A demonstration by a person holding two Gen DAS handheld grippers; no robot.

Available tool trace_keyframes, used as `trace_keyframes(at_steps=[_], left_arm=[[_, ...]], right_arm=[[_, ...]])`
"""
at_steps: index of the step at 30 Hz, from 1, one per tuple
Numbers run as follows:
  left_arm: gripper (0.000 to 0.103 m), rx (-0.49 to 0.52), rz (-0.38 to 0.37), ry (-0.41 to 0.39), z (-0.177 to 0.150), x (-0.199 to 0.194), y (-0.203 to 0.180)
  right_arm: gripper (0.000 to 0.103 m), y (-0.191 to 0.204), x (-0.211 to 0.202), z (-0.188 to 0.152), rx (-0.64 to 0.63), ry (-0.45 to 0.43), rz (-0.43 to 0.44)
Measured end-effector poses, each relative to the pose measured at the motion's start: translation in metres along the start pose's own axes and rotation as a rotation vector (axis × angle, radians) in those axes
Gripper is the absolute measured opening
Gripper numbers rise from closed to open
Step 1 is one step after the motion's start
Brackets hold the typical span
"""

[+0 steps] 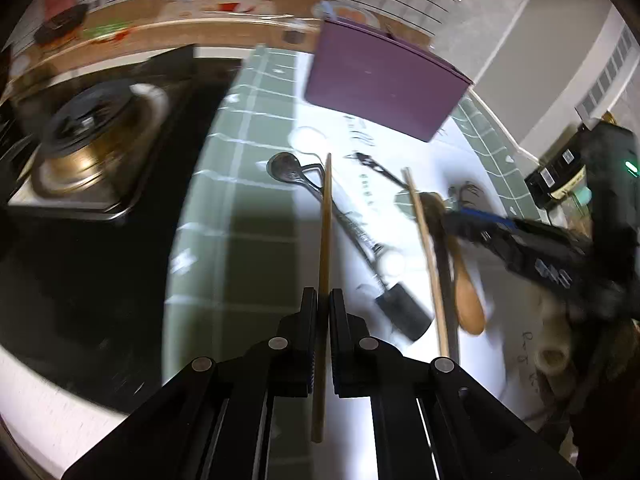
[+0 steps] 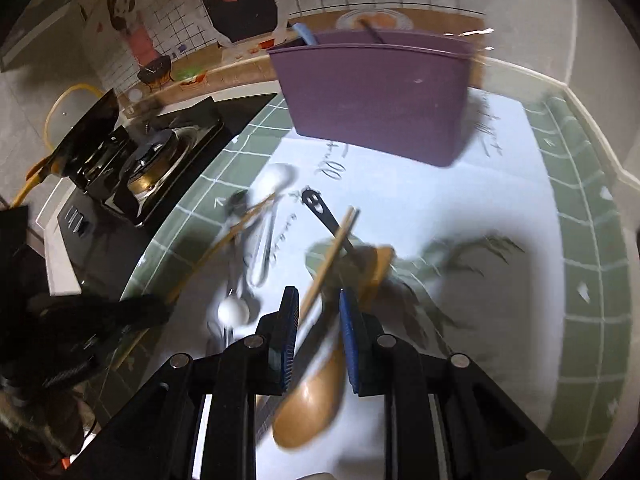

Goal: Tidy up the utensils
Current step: 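Grasp a wooden chopstick with the right tool and lift it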

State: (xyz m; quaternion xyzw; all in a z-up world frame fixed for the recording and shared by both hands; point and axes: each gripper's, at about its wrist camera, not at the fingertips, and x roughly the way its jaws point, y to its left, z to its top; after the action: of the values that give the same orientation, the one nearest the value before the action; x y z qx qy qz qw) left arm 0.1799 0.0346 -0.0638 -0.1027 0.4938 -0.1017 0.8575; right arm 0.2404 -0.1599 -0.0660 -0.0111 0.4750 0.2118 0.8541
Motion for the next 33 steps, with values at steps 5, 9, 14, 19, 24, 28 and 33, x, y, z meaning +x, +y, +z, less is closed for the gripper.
trace_keyframes(at_steps=[5,9,14,19,24,28,33], left_arm=[[0.006,-0.058,0.010,0.002,-0.011,-0.013,0.018],[0.008,-0.097,-0.031,0.005,-0.007,-0.014,0.023],[0.014,-0.091,0.003,0.018,0.007,-0.005,0.021],[0.014,-0.071,0.016,0.030,0.023,0.002,0.021],[0.015,-0.032,-0.058,0.040,0.030,0.011,-0.005],[0.029,0.043,-0.062,0.012,0.024,0.021,-0.041],[0.030,0.004,0.015,-0.030,0.023,0.032,-0.062]], right_arm=[[0.017,0.008,0.029,0.015,0.026,0.047,-0.025],[0.016,0.013,0.045,0.020,0.026,0.080,-0.090],[0.007,0.021,0.046,0.017,-0.050,0.076,-0.107],[0.006,0.007,0.015,0.001,-0.030,0.010,-0.043],[0.006,-0.004,-0.011,-0.013,0.002,-0.042,-0.028],[0.006,-0.020,-0.020,-0.024,0.054,-0.055,-0.040],[0.006,-0.033,-0.026,-0.035,0.109,-0.067,-0.064]])
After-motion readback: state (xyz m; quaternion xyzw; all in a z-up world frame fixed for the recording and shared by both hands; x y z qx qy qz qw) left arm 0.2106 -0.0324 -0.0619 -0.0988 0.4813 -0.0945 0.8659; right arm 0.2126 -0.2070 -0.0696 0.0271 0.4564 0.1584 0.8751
